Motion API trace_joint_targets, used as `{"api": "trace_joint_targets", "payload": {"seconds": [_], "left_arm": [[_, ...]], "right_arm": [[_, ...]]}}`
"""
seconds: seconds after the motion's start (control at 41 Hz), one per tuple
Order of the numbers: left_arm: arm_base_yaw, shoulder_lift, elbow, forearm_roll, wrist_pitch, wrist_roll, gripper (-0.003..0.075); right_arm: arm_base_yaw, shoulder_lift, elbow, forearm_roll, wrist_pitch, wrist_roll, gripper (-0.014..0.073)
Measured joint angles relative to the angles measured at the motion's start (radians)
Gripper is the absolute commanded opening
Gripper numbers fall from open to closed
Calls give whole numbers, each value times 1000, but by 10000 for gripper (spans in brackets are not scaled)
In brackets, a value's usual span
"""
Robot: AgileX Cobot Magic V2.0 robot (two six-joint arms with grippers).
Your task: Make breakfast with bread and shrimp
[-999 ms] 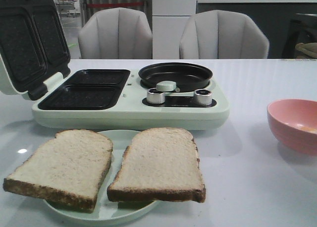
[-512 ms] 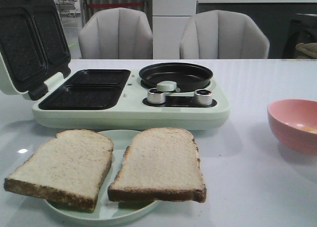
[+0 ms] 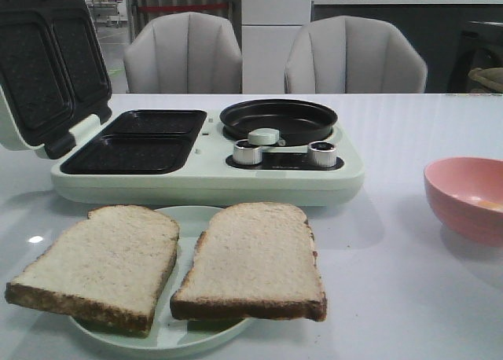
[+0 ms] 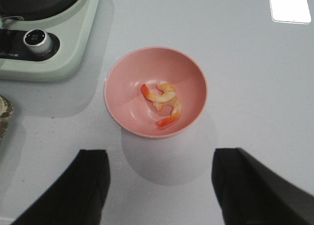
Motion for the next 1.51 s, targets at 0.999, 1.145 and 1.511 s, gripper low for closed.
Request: {"api": "trace_joint_targets", "payload": {"seconds": [0.999, 1.145, 1.511], "left_arm": [[-6, 510, 8, 574, -223, -552, 575], [-6, 539, 8, 598, -228, -578, 478], [-6, 541, 8, 601, -232, -582, 180]], "right_arm": [[0, 0, 0, 0, 0, 0, 549], [0, 0, 0, 0, 0, 0, 549], [0, 0, 0, 0, 0, 0, 549]]}}
